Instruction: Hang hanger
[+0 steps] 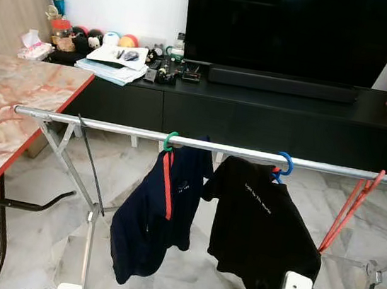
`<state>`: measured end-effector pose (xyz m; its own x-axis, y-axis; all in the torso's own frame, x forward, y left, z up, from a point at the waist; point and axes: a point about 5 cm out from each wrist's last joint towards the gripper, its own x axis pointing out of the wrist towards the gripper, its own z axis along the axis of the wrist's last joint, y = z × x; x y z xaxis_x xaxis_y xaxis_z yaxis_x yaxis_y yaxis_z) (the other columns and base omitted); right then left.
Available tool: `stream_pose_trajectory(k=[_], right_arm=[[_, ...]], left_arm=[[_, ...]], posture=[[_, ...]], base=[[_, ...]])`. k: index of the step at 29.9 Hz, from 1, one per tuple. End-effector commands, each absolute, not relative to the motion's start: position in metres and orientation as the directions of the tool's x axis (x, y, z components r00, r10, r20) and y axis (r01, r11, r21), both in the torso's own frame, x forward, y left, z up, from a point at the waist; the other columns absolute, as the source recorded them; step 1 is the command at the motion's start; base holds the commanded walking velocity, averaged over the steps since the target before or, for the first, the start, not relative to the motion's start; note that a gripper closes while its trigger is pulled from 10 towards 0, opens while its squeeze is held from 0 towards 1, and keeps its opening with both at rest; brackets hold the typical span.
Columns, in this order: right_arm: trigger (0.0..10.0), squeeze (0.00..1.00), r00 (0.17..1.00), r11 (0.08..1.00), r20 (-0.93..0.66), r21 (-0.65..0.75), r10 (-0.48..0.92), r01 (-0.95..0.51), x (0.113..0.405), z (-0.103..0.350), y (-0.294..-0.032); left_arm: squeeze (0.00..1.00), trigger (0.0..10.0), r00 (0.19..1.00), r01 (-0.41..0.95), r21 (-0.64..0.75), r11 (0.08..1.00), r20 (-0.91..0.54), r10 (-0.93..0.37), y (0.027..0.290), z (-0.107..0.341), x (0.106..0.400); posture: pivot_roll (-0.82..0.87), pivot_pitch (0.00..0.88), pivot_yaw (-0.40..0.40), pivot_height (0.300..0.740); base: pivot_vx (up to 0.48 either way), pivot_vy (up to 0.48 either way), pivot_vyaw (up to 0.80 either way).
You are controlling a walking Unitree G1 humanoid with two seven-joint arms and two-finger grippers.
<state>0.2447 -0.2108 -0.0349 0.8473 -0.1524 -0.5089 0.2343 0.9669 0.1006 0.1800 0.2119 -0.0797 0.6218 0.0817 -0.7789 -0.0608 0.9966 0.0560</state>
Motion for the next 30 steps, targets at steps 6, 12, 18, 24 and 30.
stream_pose_trajectory(k=[6, 12, 18, 24, 30], right_arm=[[10.0, 0.00, 0.814, 0.918, -0.482, 0.045, -0.325, 0.394, 0.252, -0.024, -0.237], [10.0, 0.00, 0.826, 0.918, -0.457, 0.049, -0.329, 0.393, 0.264, -0.014, -0.239], [10.0, 0.00, 0.817, 0.915, -0.462, 0.032, -0.344, 0.403, 0.268, -0.010, -0.245], [10.0, 0.00, 0.806, 0.938, -0.519, 0.018, -0.287, 0.345, 0.273, -0.010, -0.244], [0.0, 0.00, 0.809, 0.946, -0.527, 0.029, -0.259, 0.322, 0.275, -0.009, -0.242]], left_arm=[[0.00, 10.0, 0.604, -0.061, 0.064, 0.996, -0.792, 0.088, 0.215, -0.082, 0.174], [0.00, 10.0, 0.597, -0.062, 0.066, 0.996, -0.797, 0.090, 0.216, -0.082, 0.173], [0.00, 10.0, 0.595, -0.063, 0.067, 0.996, -0.799, 0.092, 0.217, -0.083, 0.172], [0.00, 10.0, 0.597, -0.061, 0.070, 0.996, -0.797, 0.093, 0.220, -0.082, 0.172], [0.00, 10.0, 0.599, -0.061, 0.073, 0.995, -0.795, 0.095, 0.222, -0.082, 0.171]], posture=[[0.00, 0.011, -0.002, 0.740], [0.01, 0.012, -0.002, 0.740], [0.01, 0.011, -0.001, 0.740], [0.02, 0.011, 0.001, 0.740], [0.03, 0.011, 0.002, 0.740]], base=[[0.000, 0.000, 0.00], [0.000, 0.000, 0.00], [0.000, 0.000, 0.00], [0.000, 0.000, 0.00], [0.000, 0.000, 0.00]])
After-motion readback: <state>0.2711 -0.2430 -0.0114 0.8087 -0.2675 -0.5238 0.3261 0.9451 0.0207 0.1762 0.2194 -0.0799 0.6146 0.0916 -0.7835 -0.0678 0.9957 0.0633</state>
